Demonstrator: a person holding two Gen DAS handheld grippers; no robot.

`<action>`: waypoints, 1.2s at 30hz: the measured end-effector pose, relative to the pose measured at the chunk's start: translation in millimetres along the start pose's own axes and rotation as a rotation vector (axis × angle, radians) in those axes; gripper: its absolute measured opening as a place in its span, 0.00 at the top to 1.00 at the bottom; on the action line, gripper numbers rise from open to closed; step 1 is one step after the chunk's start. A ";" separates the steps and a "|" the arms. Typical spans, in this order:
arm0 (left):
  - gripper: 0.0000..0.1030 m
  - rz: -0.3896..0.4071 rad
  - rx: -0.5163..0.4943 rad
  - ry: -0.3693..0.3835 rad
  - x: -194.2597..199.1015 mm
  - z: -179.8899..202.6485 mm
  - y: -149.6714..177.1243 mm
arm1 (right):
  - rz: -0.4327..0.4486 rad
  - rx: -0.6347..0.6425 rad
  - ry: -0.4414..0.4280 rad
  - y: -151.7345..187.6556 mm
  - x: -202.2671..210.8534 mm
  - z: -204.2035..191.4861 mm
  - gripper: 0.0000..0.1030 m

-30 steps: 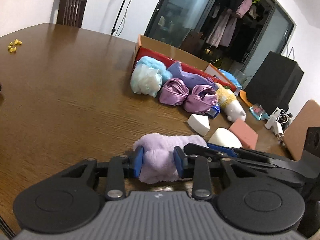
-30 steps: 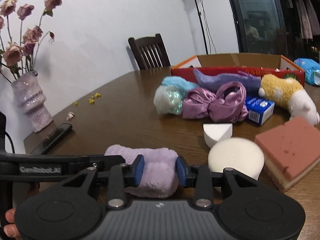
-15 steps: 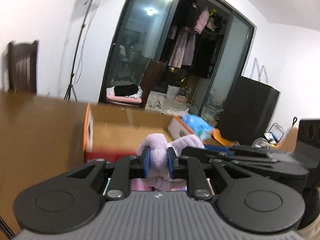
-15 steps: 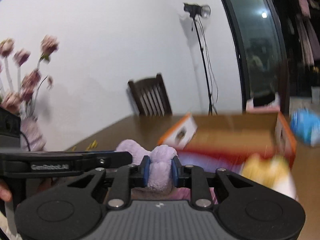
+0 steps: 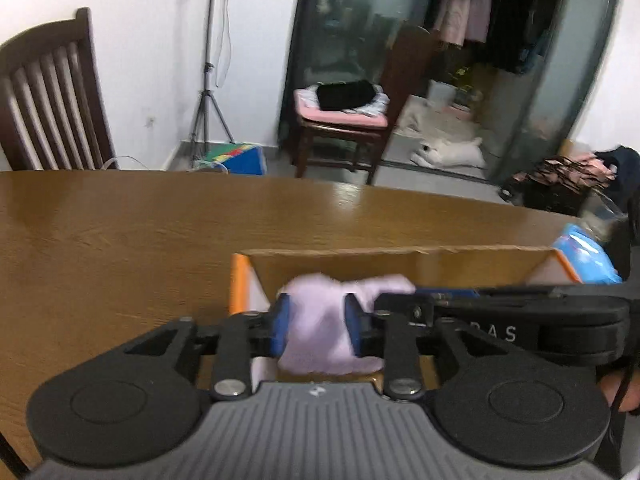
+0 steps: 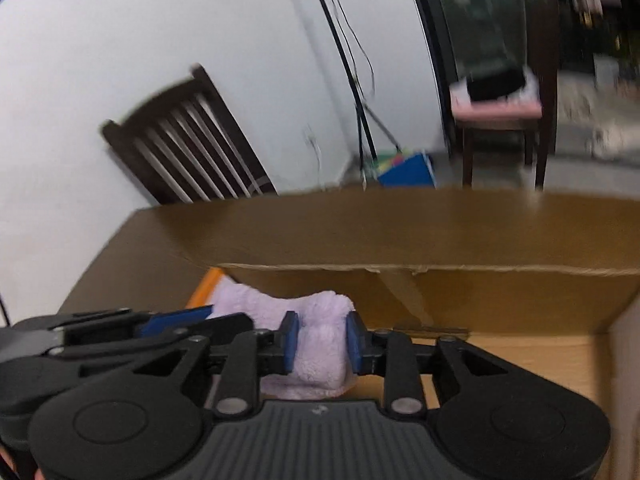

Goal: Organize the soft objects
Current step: 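Carry the lavender headband into the cardboard box and open both tools, then grasp the white round sponge with the left tool while the right tool grasps the white triangular sponge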

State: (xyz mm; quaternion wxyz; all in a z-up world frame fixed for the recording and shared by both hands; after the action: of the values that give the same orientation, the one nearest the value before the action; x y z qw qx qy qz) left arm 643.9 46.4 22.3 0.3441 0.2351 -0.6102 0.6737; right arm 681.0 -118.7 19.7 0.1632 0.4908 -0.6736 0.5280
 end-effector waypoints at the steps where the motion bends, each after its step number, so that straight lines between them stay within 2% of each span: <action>1: 0.63 0.008 -0.005 -0.001 1.9 -6.1 -0.7 | -0.015 -0.001 -0.002 3.6 -6.4 1.1 0.67; 4: 0.60 0.021 0.000 0.006 9.7 -14.0 -0.4 | -0.013 0.008 0.005 11.1 -9.5 1.2 0.52; 8: 0.55 0.041 -0.021 -0.001 41.6 -4.5 3.0 | 0.037 0.020 0.032 13.9 24.6 -1.1 0.49; 11: 0.47 0.074 -0.041 0.004 81.6 7.5 0.4 | 0.091 0.043 0.066 13.1 73.0 -4.8 0.47; 13: 0.28 0.099 -0.045 0.001 117.0 14.6 1.5 | 0.128 0.059 0.082 16.6 115.0 -6.2 0.45; 15: 0.27 0.134 -0.060 -0.011 151.6 22.8 7.1 | 0.174 0.088 0.111 24.9 158.4 -7.6 0.41; 17: 0.23 0.162 -0.077 -0.028 180.0 33.0 14.3 | 0.220 0.108 0.151 37.1 201.2 -5.8 0.33; 23: 0.20 0.211 -0.121 -0.038 252.4 55.1 62.3 | 0.303 0.136 0.193 85.6 297.2 5.8 0.29; 28: 0.19 0.260 -0.094 -0.047 289.0 65.9 98.8 | 0.371 0.124 0.195 133.3 345.0 13.2 0.28; 30: 0.19 0.303 -0.093 -0.070 304.7 70.7 124.2 | 0.405 0.138 0.190 159.7 358.5 13.3 0.28; 33: 0.13 0.383 -0.116 -0.092 324.9 83.0 173.0 | 0.455 0.174 0.184 207.1 370.6 11.4 0.26; 36: 0.09 0.449 -0.146 -0.078 337.6 96.8 227.7 | 0.488 0.214 0.164 261.9 374.1 9.0 0.24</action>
State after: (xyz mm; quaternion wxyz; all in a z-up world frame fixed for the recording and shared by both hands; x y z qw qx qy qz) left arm 242.7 6.6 134.6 0.1780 0.0940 -0.7071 0.6779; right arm 291.4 -319.7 148.0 0.0325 0.2844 -0.6969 0.6576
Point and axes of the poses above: each gripper's, at about its wrist camera, not at the fingertips, and x roughly against the way its jaws point, z to its right, y to its underside, the point moved 3 cm from there along -x, roughly the way its jaws point, and after that the axes turned 4 degrees about -z, right-handed, at the moved point
